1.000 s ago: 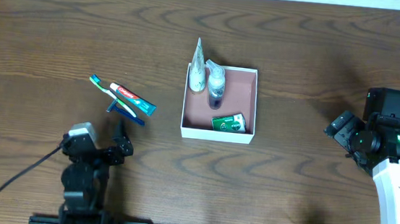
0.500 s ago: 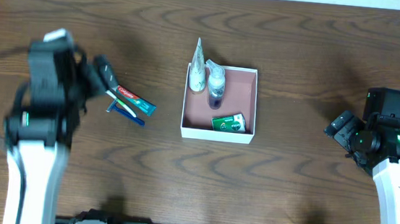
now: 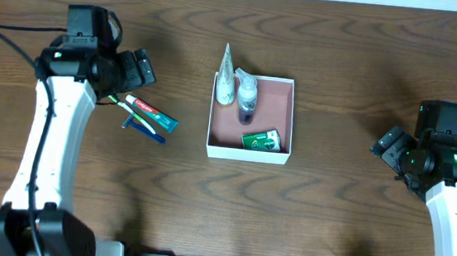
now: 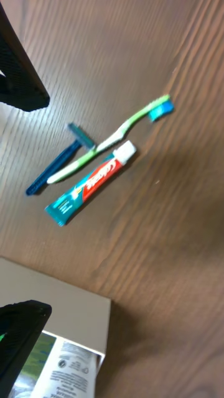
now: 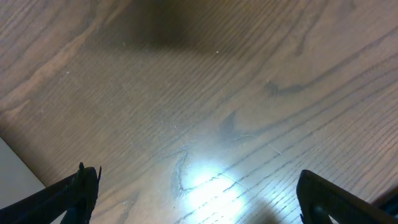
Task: Pack container
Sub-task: 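Raise the left gripper toward the toothbrush and toothpaste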
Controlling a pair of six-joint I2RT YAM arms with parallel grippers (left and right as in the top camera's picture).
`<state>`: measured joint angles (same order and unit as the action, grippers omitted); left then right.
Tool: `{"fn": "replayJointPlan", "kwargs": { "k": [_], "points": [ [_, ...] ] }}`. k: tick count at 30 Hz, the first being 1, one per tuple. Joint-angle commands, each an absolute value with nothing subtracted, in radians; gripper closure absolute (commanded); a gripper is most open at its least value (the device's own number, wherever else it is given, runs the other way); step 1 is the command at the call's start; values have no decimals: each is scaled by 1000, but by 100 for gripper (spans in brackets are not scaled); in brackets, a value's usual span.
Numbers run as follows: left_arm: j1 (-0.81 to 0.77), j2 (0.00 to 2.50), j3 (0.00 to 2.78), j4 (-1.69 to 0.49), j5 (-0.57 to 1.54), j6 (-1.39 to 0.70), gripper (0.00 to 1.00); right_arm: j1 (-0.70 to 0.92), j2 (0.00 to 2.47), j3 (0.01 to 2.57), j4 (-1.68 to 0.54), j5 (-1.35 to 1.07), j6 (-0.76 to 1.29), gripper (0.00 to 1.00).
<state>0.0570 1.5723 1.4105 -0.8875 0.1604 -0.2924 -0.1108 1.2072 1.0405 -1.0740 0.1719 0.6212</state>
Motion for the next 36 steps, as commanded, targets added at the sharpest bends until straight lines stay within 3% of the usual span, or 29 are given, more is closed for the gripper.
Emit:
{"fn": "replayJointPlan", "kwargs": {
  "k": [1,15,25,36],
  "points": [
    [61,1607,1428,-879,210,-335,2,-121,1209,1047,-1074,176,635,1],
    [60,1776,1428,-867,206,-593,2,-121,1209,1047,-1074,176,635,1],
    [25,1791,1403,-892,35,-970,2,-121,1209,1047,-1074,176,635,1],
    [-47,1809,1400,-847,-78,-982,2,-121,1209,1047,-1074,176,635,1]
  ]
}}
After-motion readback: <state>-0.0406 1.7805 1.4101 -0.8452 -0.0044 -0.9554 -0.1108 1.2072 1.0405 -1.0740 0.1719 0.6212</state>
